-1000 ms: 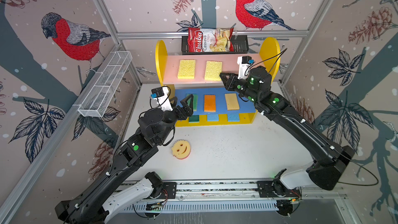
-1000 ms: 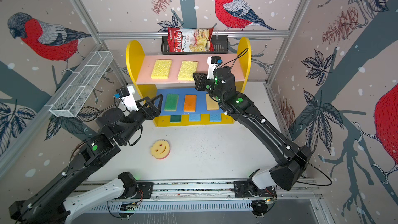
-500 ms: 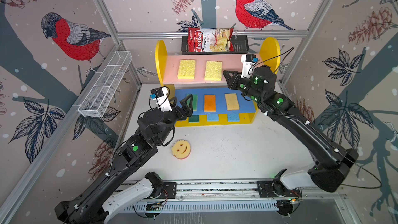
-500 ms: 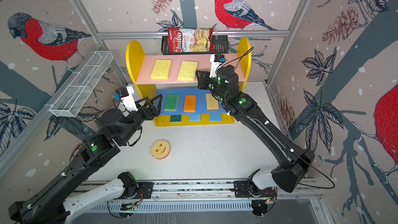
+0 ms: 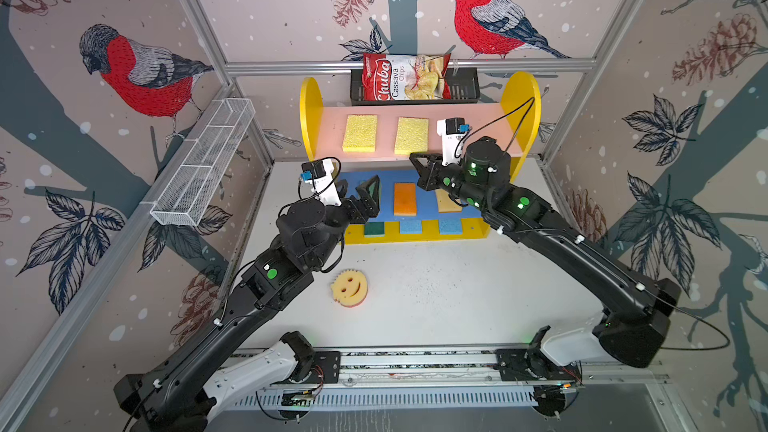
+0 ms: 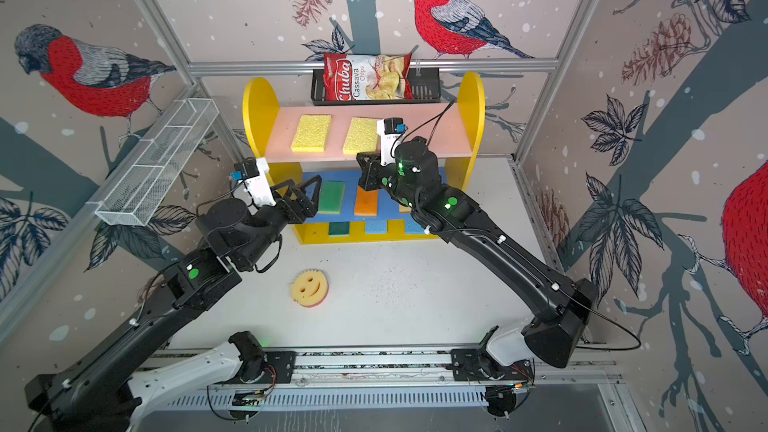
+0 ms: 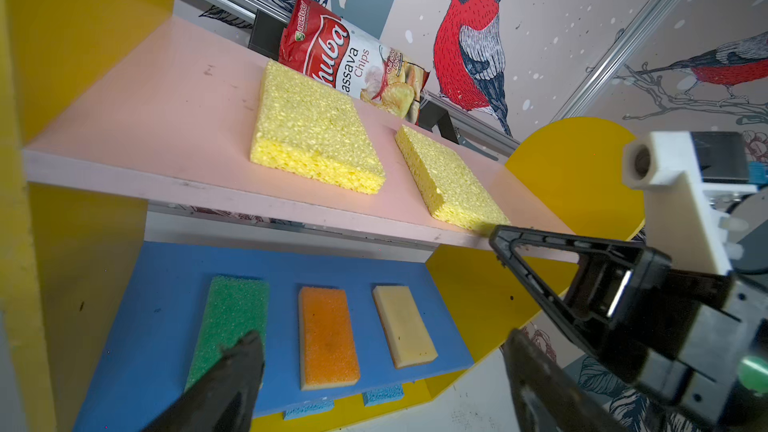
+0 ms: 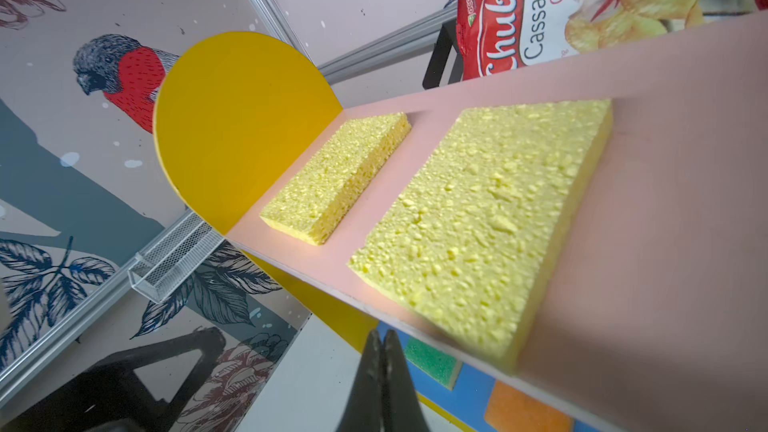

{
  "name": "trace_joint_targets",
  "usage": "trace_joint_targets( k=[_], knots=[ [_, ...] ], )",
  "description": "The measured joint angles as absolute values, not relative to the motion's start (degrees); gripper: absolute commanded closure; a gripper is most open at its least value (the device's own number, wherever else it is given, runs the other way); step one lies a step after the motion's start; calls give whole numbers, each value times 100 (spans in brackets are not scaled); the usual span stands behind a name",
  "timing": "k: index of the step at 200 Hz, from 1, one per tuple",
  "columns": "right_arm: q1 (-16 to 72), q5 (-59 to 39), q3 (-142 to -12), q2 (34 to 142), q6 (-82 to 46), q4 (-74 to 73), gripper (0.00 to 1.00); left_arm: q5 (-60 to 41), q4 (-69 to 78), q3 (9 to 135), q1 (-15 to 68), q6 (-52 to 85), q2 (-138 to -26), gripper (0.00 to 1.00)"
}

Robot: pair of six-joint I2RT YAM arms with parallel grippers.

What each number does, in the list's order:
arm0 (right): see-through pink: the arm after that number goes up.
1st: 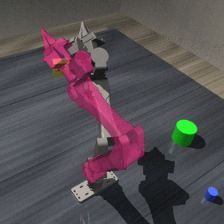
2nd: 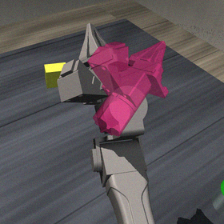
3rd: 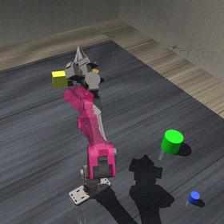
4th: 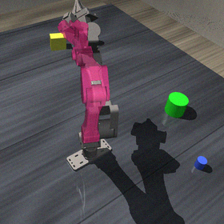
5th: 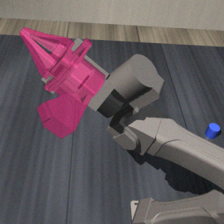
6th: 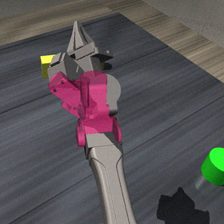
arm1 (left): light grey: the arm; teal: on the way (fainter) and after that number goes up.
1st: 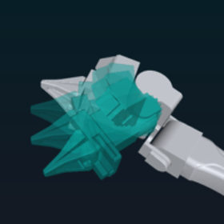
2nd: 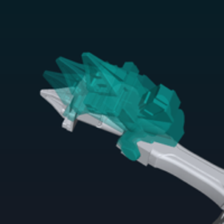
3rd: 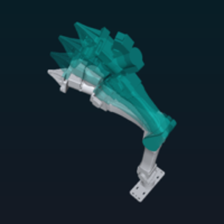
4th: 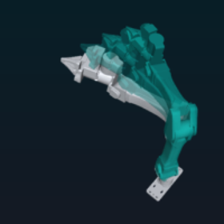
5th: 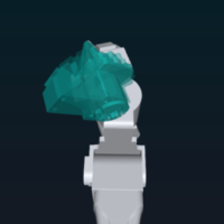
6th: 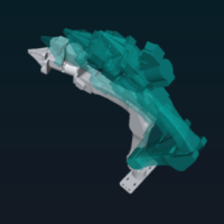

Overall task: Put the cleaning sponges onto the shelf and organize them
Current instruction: 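Lower the sponge flat onto the pink shelf beside the other sponge and open right gripper, then withdraw right gripper from the shelf while left gripper lowers onto the smiley sponge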

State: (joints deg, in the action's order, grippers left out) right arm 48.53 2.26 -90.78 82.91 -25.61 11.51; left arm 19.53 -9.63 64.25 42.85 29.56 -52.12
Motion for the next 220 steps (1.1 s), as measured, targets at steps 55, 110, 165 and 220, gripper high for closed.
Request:
trace_joint_targets(
  k=[55,110,165,220],
  knots=[
    [4639,202,-9094,8318,-2561,1116,100,1962,-967,6322,4285,2961,-5078,11],
    [4569,113,-9087,8361,-2569,1111,100,1977,-965,6296,4285,2963,-5037,11],
    [4543,45,-9233,8499,-2580,1100,100,1975,-965,6285,4285,2963,-5070,11],
    [4473,-14,-9299,8554,-2565,1111,100,1979,-969,6267,4285,2963,-5004,11]
  ],
)
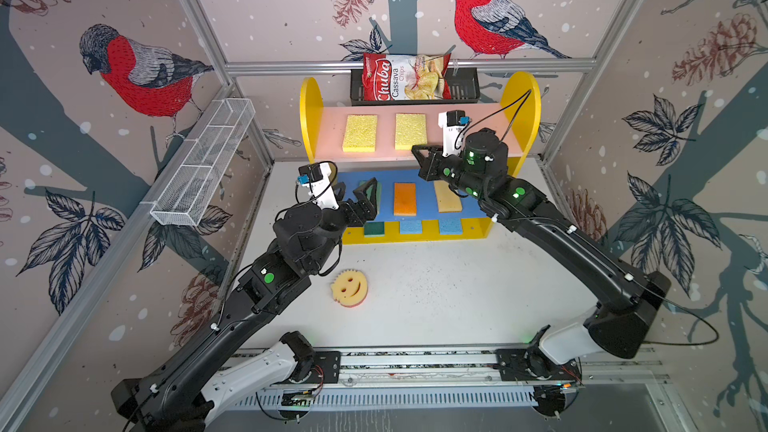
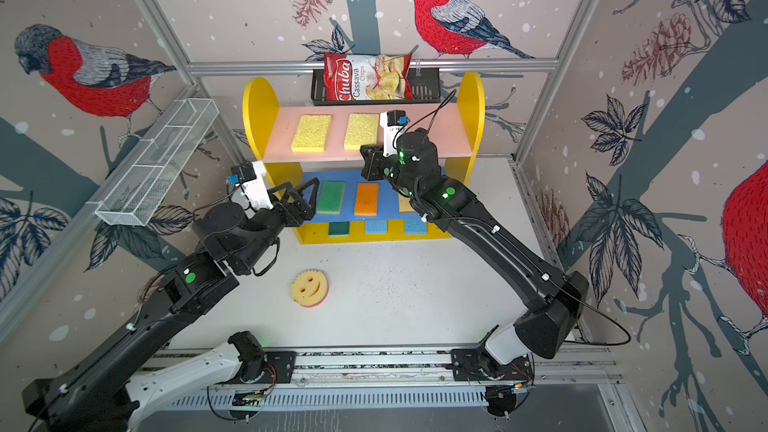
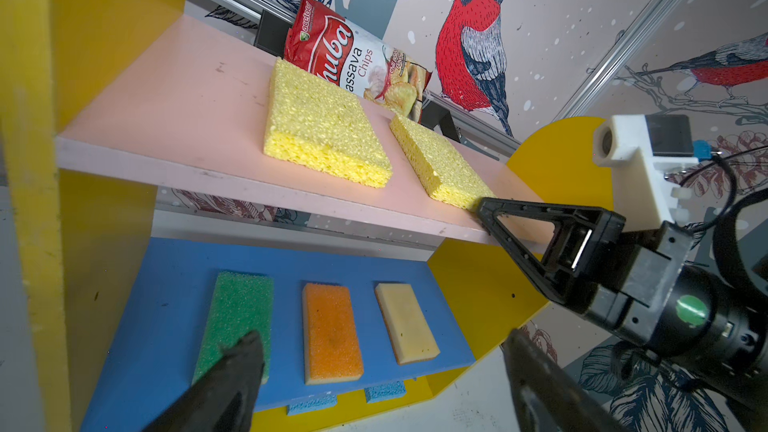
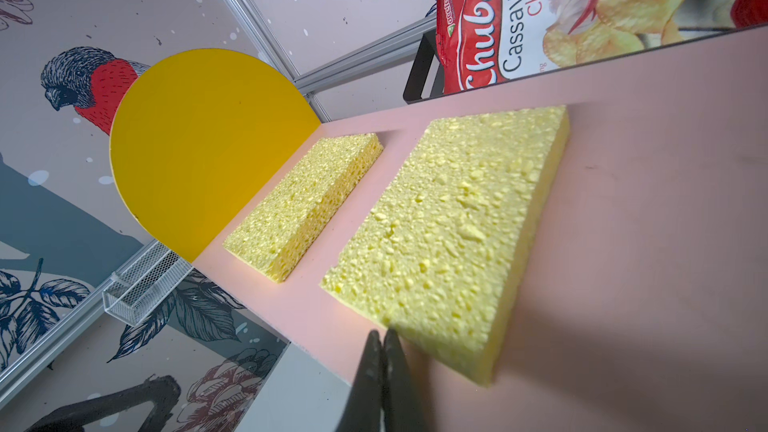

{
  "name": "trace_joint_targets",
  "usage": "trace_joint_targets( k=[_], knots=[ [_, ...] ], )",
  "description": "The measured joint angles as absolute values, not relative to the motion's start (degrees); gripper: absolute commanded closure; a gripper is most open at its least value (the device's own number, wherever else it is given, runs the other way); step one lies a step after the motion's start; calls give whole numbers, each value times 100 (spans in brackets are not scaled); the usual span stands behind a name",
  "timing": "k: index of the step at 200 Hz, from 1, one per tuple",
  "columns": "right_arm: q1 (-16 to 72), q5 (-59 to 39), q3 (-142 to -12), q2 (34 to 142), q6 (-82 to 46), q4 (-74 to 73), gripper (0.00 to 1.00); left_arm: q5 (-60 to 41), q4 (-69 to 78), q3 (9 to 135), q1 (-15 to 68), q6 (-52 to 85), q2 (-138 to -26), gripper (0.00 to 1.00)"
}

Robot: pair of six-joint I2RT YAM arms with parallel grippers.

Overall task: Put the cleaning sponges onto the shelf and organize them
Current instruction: 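Withdraw right gripper from the shelf while left gripper lowers onto the smiley sponge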

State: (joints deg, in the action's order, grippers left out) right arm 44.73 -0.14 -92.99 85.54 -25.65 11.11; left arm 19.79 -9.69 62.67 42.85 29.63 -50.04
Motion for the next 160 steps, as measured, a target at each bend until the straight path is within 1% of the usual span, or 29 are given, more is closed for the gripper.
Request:
trace_joint_targets(
  k=[54,82,94,107,111,138,150,160],
  knots=[
    [4462,-14,-9078,8239,-2585,1118,100,2093,-1059,6259,4285,2961,-4912,11],
    [4458,-10,-8805,7725,-2587,1076,99,2329,-1428,6418,4285,2952,-4689,11],
    [4458,60,-8523,7336,-2585,987,93,2561,-1570,6490,4285,2936,-4464,12],
    [4458,257,-8101,6849,-2582,845,77,2832,-1706,6497,4285,2939,-4180,12],
    [4458,344,-7931,6672,-2582,744,74,2923,-1765,6490,4285,2947,-4084,12],
    [4447,1116,-6893,5721,-2571,233,69,3634,-2220,6313,4285,3201,-3642,12],
    [4429,1455,-6598,5465,-2569,123,64,3802,-2606,6213,4285,3371,-3599,12],
    [4425,1640,-6464,5354,-2567,36,58,3953,-2932,6171,4285,3573,-3612,12]
  ],
)
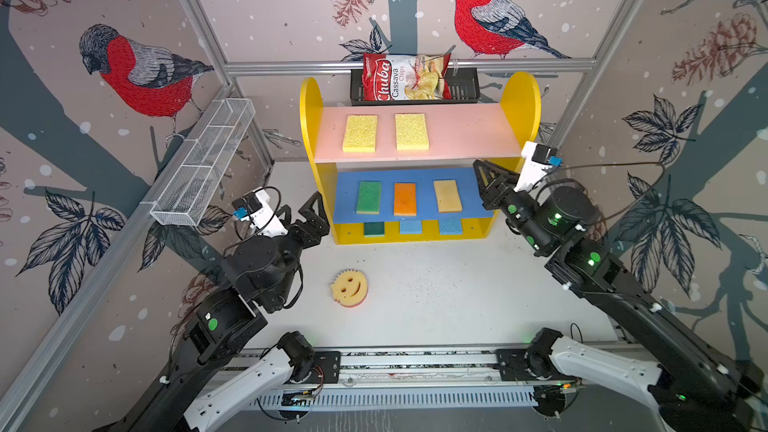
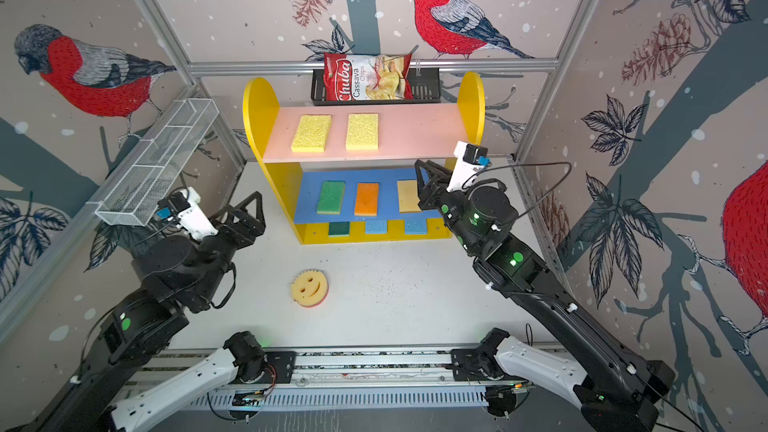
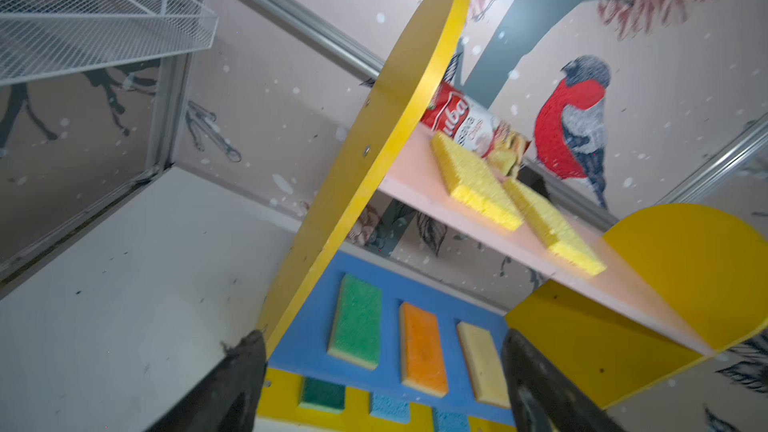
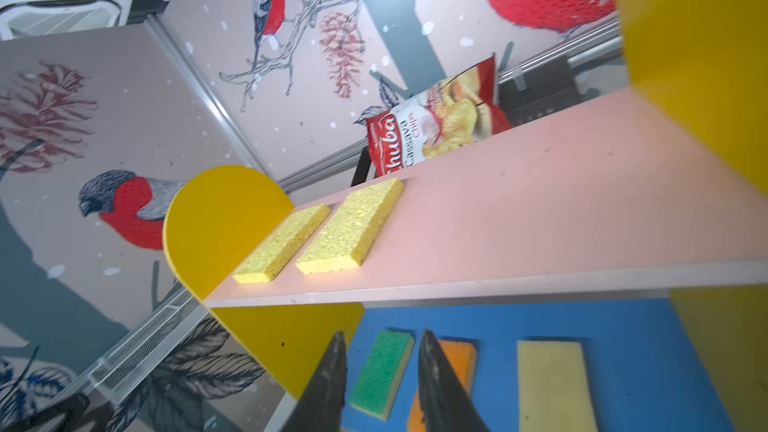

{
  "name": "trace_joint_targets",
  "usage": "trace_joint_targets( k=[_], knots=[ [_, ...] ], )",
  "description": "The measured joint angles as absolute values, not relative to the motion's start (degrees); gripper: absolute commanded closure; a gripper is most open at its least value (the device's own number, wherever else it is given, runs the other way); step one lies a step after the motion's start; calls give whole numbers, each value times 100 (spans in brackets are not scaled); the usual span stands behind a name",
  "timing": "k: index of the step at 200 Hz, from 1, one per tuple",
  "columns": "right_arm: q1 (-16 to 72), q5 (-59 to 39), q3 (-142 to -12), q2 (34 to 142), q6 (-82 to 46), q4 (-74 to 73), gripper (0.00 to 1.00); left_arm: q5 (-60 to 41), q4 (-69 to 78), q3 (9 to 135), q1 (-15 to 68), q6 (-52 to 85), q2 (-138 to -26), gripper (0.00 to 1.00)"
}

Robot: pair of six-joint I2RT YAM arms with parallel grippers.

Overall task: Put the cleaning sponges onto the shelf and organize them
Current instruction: 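Withdraw right gripper from the shelf while left gripper lowers onto the smiley sponge, then hold the smiley sponge with left gripper while right gripper reaches toward it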

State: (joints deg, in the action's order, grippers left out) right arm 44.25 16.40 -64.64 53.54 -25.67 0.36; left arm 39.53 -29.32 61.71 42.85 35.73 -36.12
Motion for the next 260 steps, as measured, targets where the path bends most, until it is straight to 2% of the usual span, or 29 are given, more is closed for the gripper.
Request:
trace_joint_targets(
  k=[23,67,135,147,178,194,213,260],
  knots=[
    [4425,1800,-6375,5352,-2580,14,41,4219,-3712,6049,4285,4099,-3675,12],
    [4414,1789,-6233,5500,-2574,211,19,4250,-4786,5308,4285,5098,-3315,9],
    [4333,1533,-6145,5588,-2390,370,14,3662,-4836,4156,4115,5712,-3730,8],
    [4300,1466,-6110,5588,-2375,377,14,3258,-4571,3907,3723,5660,-3997,8],
    [4224,1330,-6062,5586,-2351,436,12,1573,-3745,2952,2038,5308,-4685,11],
    [4198,1297,-6010,5564,-2270,443,11,805,-3433,2543,1625,5242,-4853,11],
    [4154,1234,-5933,5548,-2265,460,11,309,-3061,2338,1531,5214,-4993,11],
    [3911,937,-5898,5719,-2270,399,11,-165,-2329,2198,1500,5212,-5190,11]
  ],
)
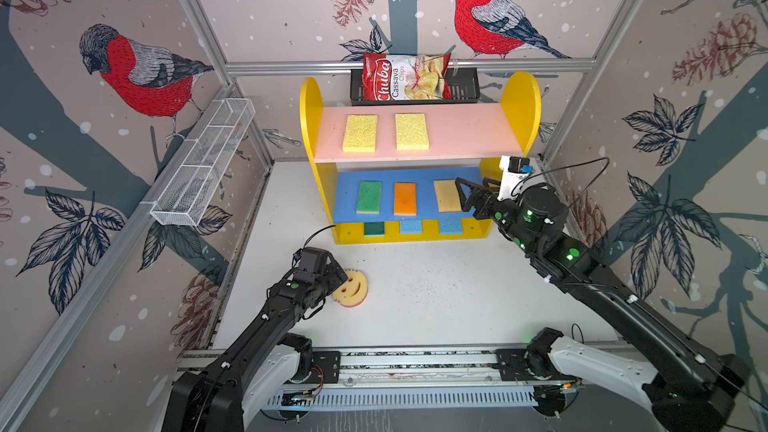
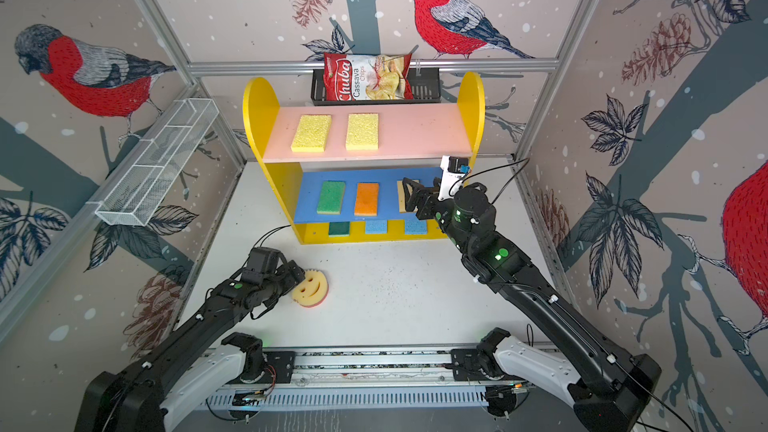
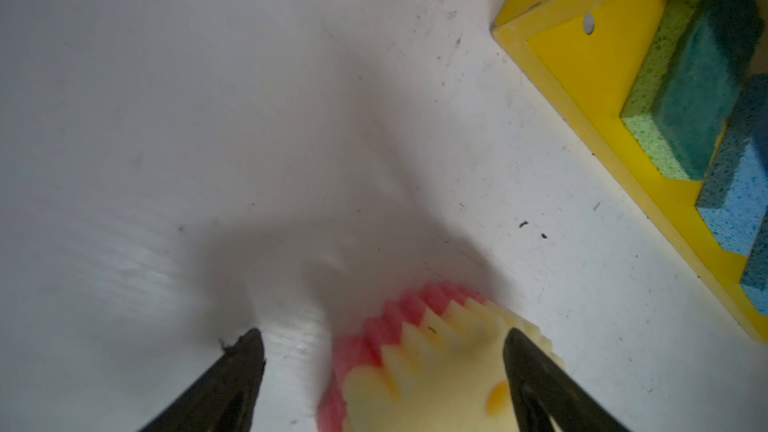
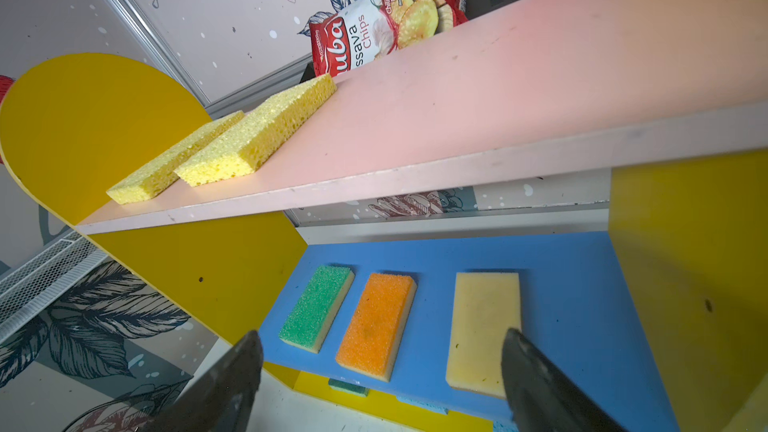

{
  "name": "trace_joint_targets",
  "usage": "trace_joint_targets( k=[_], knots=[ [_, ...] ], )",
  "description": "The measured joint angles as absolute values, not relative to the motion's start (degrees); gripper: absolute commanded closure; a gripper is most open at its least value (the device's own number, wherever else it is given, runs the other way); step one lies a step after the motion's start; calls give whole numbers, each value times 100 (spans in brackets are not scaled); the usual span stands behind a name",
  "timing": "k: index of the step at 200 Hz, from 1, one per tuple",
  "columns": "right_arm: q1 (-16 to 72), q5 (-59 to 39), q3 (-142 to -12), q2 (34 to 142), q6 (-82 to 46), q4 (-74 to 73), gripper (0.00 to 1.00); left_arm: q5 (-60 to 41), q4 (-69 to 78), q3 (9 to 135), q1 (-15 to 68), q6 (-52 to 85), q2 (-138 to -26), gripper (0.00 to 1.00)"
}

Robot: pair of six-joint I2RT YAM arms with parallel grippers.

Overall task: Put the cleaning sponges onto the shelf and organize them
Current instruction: 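Hold the smiley sponge with left gripper while right gripper reaches toward it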

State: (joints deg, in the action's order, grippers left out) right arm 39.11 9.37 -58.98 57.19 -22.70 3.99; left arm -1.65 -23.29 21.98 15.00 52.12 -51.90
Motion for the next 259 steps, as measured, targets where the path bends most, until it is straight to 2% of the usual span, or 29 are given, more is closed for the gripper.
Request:
trace_joint_targets(
  k=[16,45,70,93,108,126,142,177,219,230,248,259],
  knots=[
    [3857,788,-5883,5822,-2300,390,12,-320,-2097,2099,1496,5212,-5242,12],
    [3826,495,-5852,6023,-2440,366,20,-609,-1553,1896,1496,5216,-5365,14],
    [3824,272,-5857,6158,-2543,349,22,-731,-1072,1758,1496,5210,-5483,18],
    [3824,172,-5865,6287,-2569,342,27,-781,-722,1647,1496,5207,-5568,32],
    [3824,75,-5870,6407,-2593,340,41,-797,-657,1610,1496,5205,-5599,43],
    [3826,-126,-5843,6501,-2696,322,62,-888,-674,1610,1496,5203,-5610,58],
    [3887,-250,-5686,6501,-2724,180,71,-937,-720,1610,1496,5164,-5581,63],
    [4431,-309,-5343,6707,-2707,25,70,-1072,-707,1629,1496,5103,-5577,74],
    [5065,-318,-5157,7677,-2777,58,67,-1194,-620,1629,1496,5057,-5612,83],
    [5203,-386,-5111,7959,-2884,49,63,-1201,-604,1629,1496,5033,-5614,83],
    [5496,-569,-5118,8479,-3020,5,49,-1219,-587,1619,1496,4967,-5601,83],
    [5680,-659,-5234,8858,-3011,5,44,-1219,-587,1614,1498,4956,-5579,83]
  ],
)
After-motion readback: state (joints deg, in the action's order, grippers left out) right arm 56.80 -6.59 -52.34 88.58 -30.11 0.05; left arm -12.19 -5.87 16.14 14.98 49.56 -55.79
